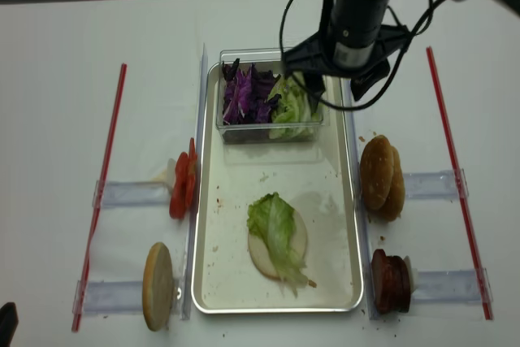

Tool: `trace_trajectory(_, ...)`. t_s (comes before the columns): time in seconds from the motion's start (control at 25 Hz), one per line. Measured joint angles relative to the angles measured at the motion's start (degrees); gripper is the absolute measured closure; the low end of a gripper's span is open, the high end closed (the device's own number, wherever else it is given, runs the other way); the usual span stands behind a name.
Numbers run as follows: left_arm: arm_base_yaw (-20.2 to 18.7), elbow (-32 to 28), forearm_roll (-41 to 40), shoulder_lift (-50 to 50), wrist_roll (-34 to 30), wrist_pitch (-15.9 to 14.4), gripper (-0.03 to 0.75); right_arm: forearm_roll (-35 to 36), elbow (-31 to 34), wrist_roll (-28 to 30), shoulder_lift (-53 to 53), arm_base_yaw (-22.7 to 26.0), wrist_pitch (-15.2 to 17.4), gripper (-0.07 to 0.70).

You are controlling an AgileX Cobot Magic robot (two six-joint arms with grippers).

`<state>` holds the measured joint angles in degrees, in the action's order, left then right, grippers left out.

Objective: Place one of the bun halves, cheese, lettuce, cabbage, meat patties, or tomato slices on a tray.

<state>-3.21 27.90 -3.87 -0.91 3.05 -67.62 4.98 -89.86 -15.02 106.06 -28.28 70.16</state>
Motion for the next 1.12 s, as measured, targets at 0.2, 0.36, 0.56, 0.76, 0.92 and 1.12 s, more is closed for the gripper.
trace_trajectory(0.2, 0.00, 0.00, 0.00, 0.00, 0.00, 0.00, 0.431, -0.86, 0.00, 1.28, -2.03, 6.77, 0.13, 0.132)
trace_trajectory(0.36, 0.00, 0.00, 0.00, 0.00, 0.00, 0.00, 0.431, -1.58, 0.00, 2.98, -3.60, 12.09, 0.22, 0.132)
trace_trajectory(0.56, 0.00, 0.00, 0.00, 0.00, 0.00, 0.00, 0.431, -2.34, 0.00, 4.65, -5.91, 18.57, 0.44, 0.132)
trace_trajectory(0.76, 0.00, 0.00, 0.00, 0.00, 0.00, 0.00, 0.431, -2.87, 0.00, 5.83, -7.50, 22.36, 0.54, 0.132)
trace_trajectory(0.92, 0.00, 0.00, 0.00, 0.00, 0.00, 0.00, 0.431, -2.99, 0.00, 6.29, -8.08, 22.76, 0.64, 0.132)
trace_trajectory(1.12, 0.00, 0.00, 0.00, 0.00, 0.00, 0.00, 0.431, -3.11, 0.00, 6.85, -8.14, 22.76, 0.64, 0.132)
